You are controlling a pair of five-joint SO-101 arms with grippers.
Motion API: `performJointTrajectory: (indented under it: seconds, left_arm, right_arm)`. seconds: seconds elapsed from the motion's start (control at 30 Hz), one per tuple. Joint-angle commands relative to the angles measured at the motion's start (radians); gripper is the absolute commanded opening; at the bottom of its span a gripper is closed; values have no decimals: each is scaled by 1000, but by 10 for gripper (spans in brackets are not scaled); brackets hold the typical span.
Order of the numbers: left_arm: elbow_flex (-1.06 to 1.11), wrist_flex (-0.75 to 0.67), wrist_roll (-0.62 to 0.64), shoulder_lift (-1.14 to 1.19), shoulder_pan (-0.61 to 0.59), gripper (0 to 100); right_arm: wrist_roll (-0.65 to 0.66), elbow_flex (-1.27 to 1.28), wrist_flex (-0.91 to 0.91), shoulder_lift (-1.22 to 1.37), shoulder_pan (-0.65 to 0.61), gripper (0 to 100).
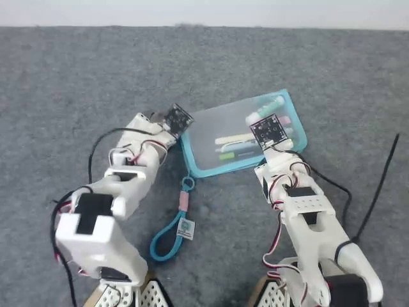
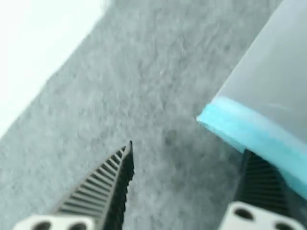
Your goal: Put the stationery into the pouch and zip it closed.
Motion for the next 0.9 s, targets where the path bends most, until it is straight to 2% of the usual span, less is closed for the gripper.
performJointTrajectory:
  seconds: [0.0, 0.17, 0.37, 0.6, 0.87]
  left_arm:
    - [35, -175, 12, 2, 34, 338]
    - [140, -333, 9, -25, 48, 338]
    - [199, -425, -52, -52, 104, 303]
    - [255, -692, -135, -43, 150, 269]
    - [257, -701, -269, 0, 278, 263]
  right_arm:
    - [15, -6, -24, -2, -8, 9]
    - [15, -6, -25, -2, -8, 9]
    - [15, -6, -22, -2, -28, 9]
    - [17, -6, -21, -2, -38, 9]
    - [17, -6, -21, -2, -39, 9]
